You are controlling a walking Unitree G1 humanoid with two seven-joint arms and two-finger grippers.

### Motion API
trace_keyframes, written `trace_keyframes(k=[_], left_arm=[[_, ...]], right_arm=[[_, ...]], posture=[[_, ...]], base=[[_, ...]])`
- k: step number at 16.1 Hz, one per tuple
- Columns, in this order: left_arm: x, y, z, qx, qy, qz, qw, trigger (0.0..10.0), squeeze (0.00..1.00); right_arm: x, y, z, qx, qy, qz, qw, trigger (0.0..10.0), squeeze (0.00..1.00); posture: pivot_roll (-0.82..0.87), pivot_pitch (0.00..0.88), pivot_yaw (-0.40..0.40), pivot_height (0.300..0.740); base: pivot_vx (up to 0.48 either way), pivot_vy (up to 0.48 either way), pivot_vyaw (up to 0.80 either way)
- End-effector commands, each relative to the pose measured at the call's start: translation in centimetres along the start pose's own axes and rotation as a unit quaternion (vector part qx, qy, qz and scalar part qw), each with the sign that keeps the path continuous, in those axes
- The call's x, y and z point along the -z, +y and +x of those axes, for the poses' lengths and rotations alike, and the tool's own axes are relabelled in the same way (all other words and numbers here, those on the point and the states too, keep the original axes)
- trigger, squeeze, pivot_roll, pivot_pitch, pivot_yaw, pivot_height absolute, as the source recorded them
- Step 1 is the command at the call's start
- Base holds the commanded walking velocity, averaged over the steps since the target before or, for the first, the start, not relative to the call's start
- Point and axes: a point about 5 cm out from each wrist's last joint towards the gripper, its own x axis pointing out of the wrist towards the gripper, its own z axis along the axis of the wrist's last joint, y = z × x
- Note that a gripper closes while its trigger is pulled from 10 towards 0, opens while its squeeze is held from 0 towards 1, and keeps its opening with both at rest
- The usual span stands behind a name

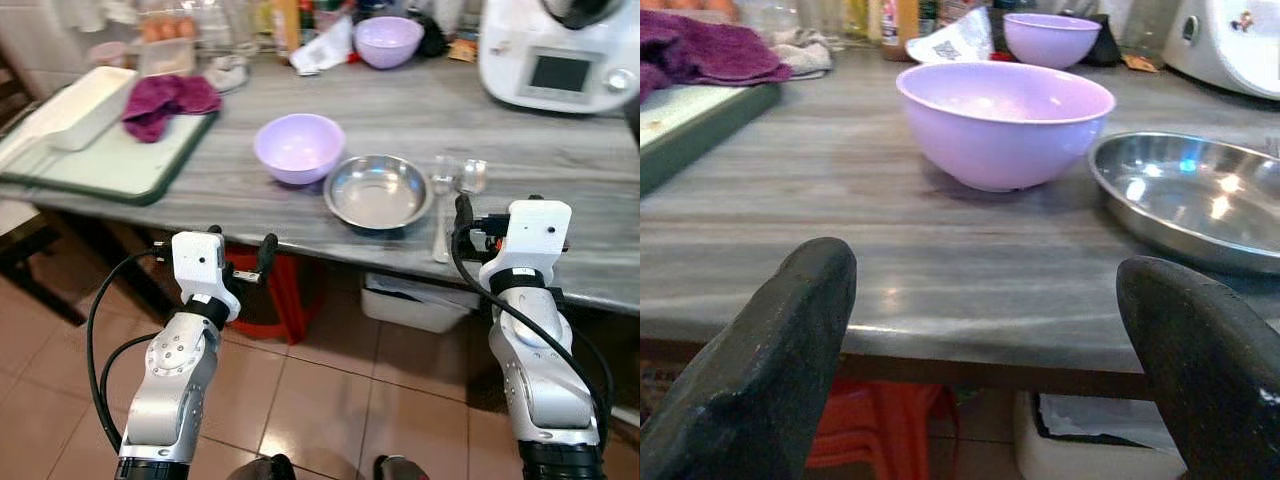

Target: Setting the table

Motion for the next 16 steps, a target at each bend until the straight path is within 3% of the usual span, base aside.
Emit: trace_keyframes(k=[1, 16], left_arm=[[0.38, 0.44, -0.07, -0.013, 0.011, 0.007, 1.000, 10.0, 0.00], [0.49, 0.18, 0.52, 0.006, 0.015, 0.009, 1.000, 10.0, 0.00]], right_arm=[[-0.26, 0.51, -0.29, -0.006, -0.003, 0.007, 1.000, 10.0, 0.00], [-0.35, 0.44, -0.17, 0.007, -0.003, 0.016, 1.000, 10.0, 0.00]], posture=[[-0.13, 0.133, 0.072, 0.740], [-0.15, 0.132, 0.087, 0.740]], base=[[-0.262, 0.000, 0.00], [-0.289, 0.000, 0.00]])
